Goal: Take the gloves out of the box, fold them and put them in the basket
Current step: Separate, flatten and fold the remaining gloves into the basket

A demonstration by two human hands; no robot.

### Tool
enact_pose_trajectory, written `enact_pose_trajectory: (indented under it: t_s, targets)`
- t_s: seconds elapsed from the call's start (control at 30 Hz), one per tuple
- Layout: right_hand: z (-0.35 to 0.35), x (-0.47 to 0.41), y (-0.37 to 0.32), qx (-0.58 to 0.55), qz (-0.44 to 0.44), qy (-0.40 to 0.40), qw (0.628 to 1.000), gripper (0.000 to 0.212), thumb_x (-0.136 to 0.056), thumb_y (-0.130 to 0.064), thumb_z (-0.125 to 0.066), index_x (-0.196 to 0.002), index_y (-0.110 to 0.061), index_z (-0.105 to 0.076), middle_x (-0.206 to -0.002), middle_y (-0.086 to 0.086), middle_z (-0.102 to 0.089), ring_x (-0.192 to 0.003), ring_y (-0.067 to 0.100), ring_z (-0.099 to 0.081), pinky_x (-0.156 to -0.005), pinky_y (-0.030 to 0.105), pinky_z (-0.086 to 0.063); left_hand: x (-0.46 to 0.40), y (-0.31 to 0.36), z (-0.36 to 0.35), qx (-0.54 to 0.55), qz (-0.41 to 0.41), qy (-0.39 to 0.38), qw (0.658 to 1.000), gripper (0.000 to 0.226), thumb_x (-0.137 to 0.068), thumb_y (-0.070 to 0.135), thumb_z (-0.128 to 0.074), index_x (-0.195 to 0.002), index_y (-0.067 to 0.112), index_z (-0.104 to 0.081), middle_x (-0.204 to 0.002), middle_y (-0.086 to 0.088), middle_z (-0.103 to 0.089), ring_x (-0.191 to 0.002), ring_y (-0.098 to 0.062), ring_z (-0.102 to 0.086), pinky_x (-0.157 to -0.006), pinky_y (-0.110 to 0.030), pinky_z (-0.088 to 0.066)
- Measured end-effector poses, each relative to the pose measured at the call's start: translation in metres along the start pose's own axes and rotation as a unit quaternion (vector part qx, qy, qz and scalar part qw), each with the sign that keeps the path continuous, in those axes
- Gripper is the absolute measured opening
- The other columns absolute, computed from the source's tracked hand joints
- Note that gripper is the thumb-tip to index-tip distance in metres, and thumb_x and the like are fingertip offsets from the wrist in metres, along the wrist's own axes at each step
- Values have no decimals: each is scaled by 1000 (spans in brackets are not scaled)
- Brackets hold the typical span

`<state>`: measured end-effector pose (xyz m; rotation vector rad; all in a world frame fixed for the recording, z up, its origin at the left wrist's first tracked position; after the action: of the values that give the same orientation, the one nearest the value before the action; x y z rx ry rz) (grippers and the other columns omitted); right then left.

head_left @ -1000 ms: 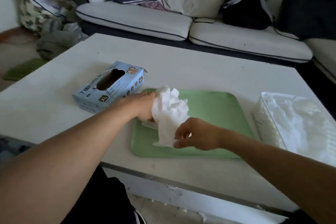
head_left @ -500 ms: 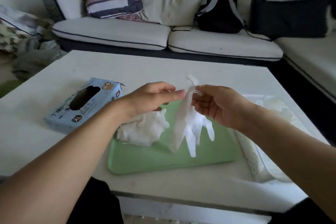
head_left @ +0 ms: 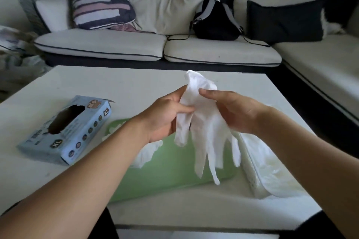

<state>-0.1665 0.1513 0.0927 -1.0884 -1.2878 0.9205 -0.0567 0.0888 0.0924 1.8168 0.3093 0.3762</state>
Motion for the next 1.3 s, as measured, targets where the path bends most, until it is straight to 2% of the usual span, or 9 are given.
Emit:
enact_pose_trajectory:
  t_s: [0.27, 0.43, 0.6, 0.7, 0.8, 0.9, 1.0, 1.1, 1.3]
  targets:
    - [5, 1, 0, 18, 0, -1, 1000, 39, -87, -13, -70, -123, 2, -66, -120, 16, -70, -110, 30, -69, -93, 38, -56, 9, 3, 17, -126, 23, 21, 992, 40, -85, 23, -78, -124, 19, -70, -121, -11, -72, -110, -28, -69, -95, -41, -55]
    - [-3, 0, 19, 49, -84, -66, 993, 26, -89, -10, -68, -113, -1, -70, -111, 13, -73, -101, 25, -71, -85, 33, -57, 9, -2, 27, -256, 40, 62, 964, 18, -95, 27, -68, -103, 12, -76, -81, -6, -64, -56, -12, -53, -52, -20, -46]
    - [13, -20, 32, 101, -85, 31, 991, 25, -85, -11, -75, -109, -6, -74, -105, 8, -76, -93, 21, -73, -78, 28, -58, 0, -20, 47, -272, 130, 102, 948, 15, -98, 17, -67, -101, 6, -76, -85, -7, -77, -68, -18, -70, -57, -22, -56]
    - [25, -31, 18, 116, 28, 149, 982, 22, -82, -12, -79, -102, -3, -75, -102, 16, -76, -98, 34, -73, -88, 43, -60, -15, -10, 58, -245, 14, 198, 949, 7, -95, 15, -71, -92, 9, -75, -80, -4, -74, -70, -17, -70, -65, -26, -59]
    - [31, -23, -18, 91, 199, 214, 952, 15, -84, -9, -78, -97, -2, -76, -94, 11, -78, -88, 28, -75, -80, 40, -61, -15, 30, 60, -304, -219, 268, 887, 5, -86, 26, -78, -85, 23, -75, -78, 7, -73, -69, -9, -65, -69, -23, -53]
    - [31, -11, -39, 160, 281, 222, 920, 7, -85, -8, -78, -91, -5, -77, -69, -10, -72, -58, 4, -62, -57, 18, -48, -5, 47, 49, -367, -325, 245, 837, 6, -86, 21, -80, -85, 21, -74, -78, 11, -73, -71, -4, -67, -71, -15, -49]
    - [29, -19, -17, 332, 213, 205, 896, 8, -81, -16, -82, -85, -11, -78, -49, -14, -52, -44, 0, -38, -47, 18, -32, -9, 26, 50, -442, -260, 203, 834, 9, -83, 21, -84, -81, 19, -76, -73, 7, -72, -63, -1, -59, -62, -17, -44]
    - [22, -29, 24, 503, 129, 134, 844, 10, -81, -20, -82, -90, -19, -79, -76, -4, -72, -65, 5, -57, -62, 23, -43, -21, -25, 50, -550, -110, 75, 825, 11, -82, 22, -84, -78, 26, -75, -69, 13, -68, -60, 1, -58, -63, -24, -45]
    - [-6, -37, 94, 649, 31, -50, 758, 24, -84, -18, -77, -108, -17, -76, -111, 0, -71, -101, 17, -66, -86, 26, -49, -12, -106, 24, -687, 42, -105, 718, 18, -83, 28, -82, -79, 26, -64, -71, 15, -57, -68, -10, -58, -59, -25, -42]
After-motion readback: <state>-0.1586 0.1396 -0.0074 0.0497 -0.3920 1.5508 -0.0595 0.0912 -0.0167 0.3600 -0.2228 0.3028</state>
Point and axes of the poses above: each hand's wrist, its own x-axis away from the middle knuckle, its own z-axis out of the back of the hand, y = z × x, the point moved 7 cm from there along -x, towards the middle knuckle
